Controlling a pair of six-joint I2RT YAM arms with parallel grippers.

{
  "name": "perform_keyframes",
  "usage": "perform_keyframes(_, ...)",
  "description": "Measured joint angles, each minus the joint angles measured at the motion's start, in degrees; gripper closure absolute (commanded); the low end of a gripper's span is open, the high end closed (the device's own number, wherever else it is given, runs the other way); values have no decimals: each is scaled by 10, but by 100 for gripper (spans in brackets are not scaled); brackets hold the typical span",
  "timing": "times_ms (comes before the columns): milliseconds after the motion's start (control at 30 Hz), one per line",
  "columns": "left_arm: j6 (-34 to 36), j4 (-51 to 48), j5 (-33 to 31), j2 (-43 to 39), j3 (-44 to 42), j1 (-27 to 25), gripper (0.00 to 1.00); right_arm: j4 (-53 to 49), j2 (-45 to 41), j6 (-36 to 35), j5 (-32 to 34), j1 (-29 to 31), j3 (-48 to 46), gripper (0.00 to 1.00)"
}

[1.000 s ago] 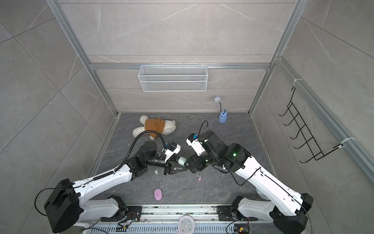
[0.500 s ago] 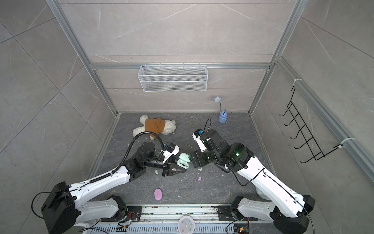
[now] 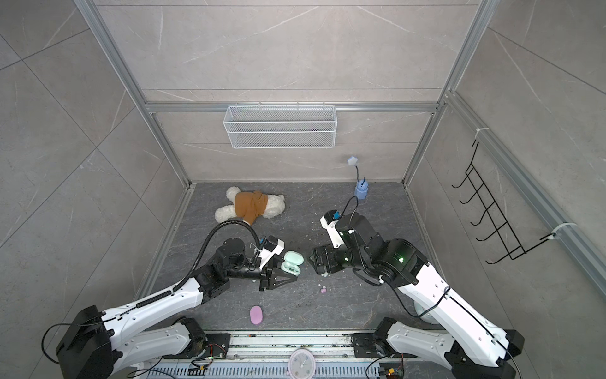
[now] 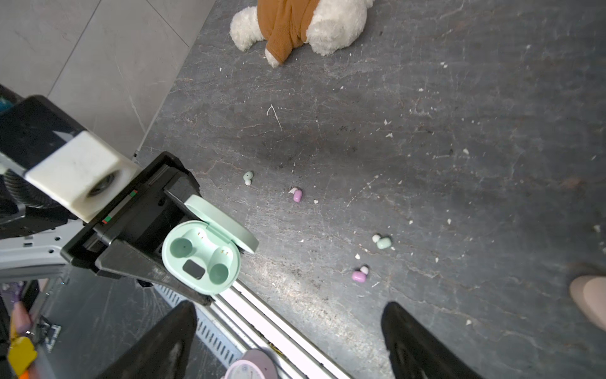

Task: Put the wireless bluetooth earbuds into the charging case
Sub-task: 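Pull the green case lid open with the right gripper, then move the right gripper away from the case toward the mint earbud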

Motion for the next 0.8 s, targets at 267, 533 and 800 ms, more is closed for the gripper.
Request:
perform_keyframes(267,-6,-19,-55,-72,-44,0,77,43,-6,137,-15,-23,-139,3)
perform_keyframes(533,-6,-33,-92,-116,-61,0,77,194,49,231,-63,-96,-304,4)
perform_keyframes(800,-9,-31,-120,-131,-85,0,78,330,116,247,-94,-128,-356,5)
